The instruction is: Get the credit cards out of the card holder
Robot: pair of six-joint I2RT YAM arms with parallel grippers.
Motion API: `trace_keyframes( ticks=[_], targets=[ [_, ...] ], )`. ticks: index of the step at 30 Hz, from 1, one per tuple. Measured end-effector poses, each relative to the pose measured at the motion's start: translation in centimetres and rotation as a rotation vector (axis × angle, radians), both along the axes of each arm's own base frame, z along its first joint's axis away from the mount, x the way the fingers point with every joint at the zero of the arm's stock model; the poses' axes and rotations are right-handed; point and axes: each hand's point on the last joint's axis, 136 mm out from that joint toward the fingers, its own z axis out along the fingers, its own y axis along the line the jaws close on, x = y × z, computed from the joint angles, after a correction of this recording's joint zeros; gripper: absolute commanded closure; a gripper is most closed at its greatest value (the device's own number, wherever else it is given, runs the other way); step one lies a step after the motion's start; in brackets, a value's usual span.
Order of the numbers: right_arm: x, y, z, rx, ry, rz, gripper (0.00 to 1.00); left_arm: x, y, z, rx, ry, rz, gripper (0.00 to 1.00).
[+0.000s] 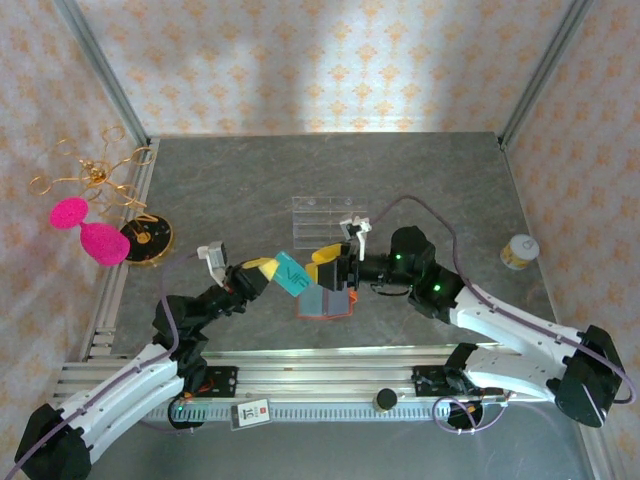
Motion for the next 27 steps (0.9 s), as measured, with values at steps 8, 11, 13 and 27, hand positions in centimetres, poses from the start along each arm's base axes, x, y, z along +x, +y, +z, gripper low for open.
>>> trace_keyframes(
  ticks=[8, 11, 13, 27],
  targets=[
    [0.3, 1.4, -0.9, 0.019, 0.054, 0.04, 0.57, 0.5, 0.3, 0.4, -0.024, -0.009, 0.027, 1.0],
    [0.0, 1.8, -1.0, 0.023, 0.056, 0.064, 0.7, 0.8, 0.2, 0.2, -0.021, 0.002, 0.035, 1.0],
    [-0.1, 2.1, -1.1, 0.019, 0.061, 0.08, 0.74, 1.0, 0.3, 0.2, -0.022, 0.008, 0.044, 1.0],
    [5.2, 2.0, 0.8, -0.093, -0.107, 0.004, 1.0, 2.8, 0.3, -0.1, 0.001, 0.071, 0.095, 0.09]
  ],
)
